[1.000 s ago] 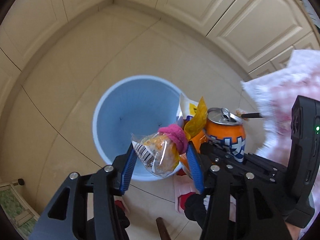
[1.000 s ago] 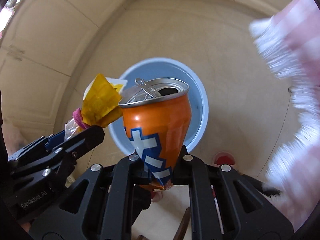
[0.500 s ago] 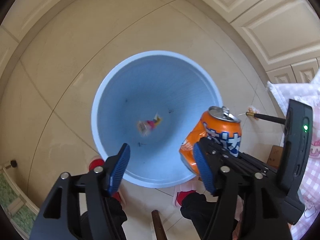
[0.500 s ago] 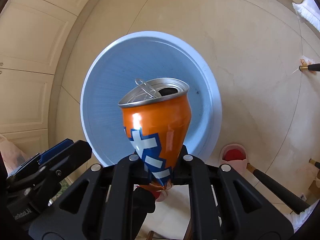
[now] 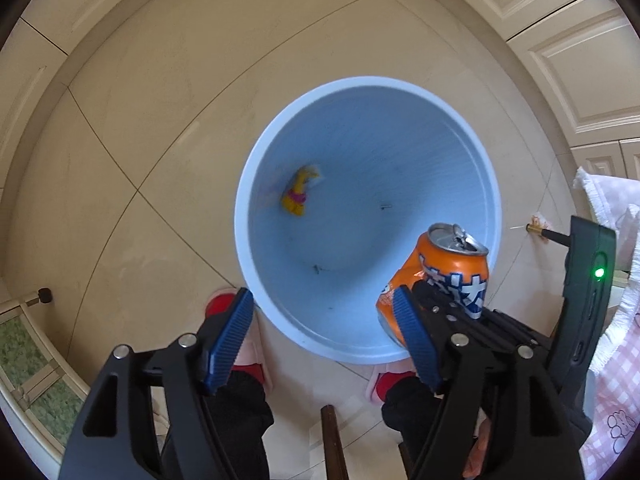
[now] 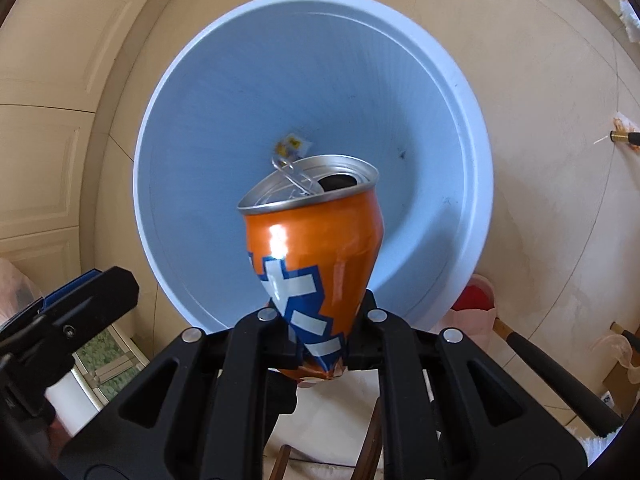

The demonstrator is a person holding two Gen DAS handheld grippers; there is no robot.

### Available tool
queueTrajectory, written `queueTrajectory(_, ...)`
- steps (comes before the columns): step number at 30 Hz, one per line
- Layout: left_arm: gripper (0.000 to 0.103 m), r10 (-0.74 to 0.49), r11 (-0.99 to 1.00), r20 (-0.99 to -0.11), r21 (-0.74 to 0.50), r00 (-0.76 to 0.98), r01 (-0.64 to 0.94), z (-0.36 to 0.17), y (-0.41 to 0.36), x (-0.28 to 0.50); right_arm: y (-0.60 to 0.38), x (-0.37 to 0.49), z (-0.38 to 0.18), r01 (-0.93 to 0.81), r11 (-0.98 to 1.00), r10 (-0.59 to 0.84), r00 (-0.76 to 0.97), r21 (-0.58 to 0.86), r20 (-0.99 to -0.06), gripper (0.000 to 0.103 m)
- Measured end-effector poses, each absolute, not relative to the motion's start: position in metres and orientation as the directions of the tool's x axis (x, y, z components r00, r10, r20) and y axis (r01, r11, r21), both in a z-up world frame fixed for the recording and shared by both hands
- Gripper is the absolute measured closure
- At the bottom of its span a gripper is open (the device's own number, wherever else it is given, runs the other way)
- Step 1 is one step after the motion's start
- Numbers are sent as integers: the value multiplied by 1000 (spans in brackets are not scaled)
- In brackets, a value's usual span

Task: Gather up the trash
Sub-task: 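Carry both items over the blue bin and open both grippers to drop them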

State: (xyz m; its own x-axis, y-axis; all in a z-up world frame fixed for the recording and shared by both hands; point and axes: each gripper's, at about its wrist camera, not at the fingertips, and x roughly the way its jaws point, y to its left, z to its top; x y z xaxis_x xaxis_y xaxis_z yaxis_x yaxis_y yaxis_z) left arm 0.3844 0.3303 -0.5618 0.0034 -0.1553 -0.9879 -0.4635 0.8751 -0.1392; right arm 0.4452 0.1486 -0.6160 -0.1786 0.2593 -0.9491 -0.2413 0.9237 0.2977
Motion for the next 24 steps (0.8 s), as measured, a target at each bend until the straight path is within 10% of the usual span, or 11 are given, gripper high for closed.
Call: queueTrajectory(24, 32, -122, 906, -987, -155, 108, -394, -519, 313, 380, 136, 427, -548, -311, 927, 213, -17, 208, -977, 80)
